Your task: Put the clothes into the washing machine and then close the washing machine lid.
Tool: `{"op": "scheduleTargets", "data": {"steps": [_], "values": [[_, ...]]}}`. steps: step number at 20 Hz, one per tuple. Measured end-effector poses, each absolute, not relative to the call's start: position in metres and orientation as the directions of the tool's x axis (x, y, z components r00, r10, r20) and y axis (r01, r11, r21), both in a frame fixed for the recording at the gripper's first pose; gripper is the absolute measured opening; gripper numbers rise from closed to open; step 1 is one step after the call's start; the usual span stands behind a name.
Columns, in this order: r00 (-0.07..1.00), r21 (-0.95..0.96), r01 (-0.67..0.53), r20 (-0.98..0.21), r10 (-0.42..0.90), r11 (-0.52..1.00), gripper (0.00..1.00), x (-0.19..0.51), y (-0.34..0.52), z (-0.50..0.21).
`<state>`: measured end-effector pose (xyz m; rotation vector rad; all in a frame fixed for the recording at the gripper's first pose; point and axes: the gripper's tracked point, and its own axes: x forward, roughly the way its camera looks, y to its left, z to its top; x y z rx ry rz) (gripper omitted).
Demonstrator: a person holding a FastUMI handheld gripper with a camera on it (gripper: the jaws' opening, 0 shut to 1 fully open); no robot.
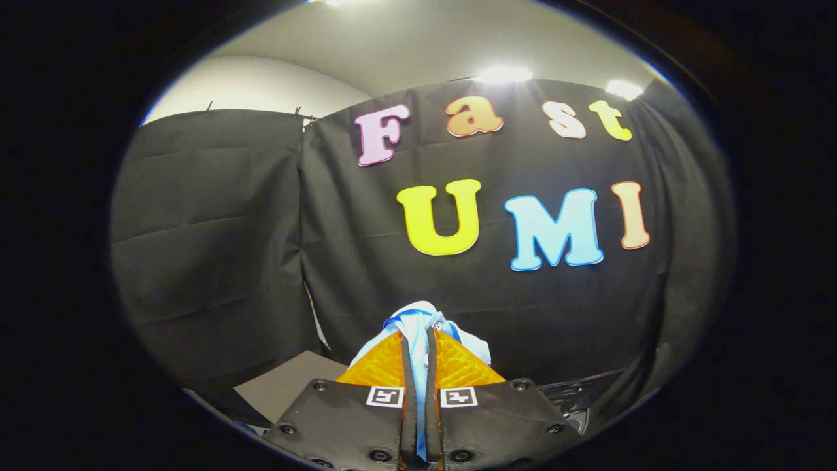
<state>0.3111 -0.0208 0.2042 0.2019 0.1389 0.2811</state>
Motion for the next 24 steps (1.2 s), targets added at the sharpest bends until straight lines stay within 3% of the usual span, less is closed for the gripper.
{"op": "scheduleTargets", "data": {"steps": [10, 24], "values": [[0.984, 0.233, -0.087, -0.13, 0.12, 0.969, 0.07, 0.287, -0.126, 0.189], [0.97, 0.226, 0.003, -0.236, 0.052, 0.974, 0.06, 0.276, -0.164, 0.116]]}}
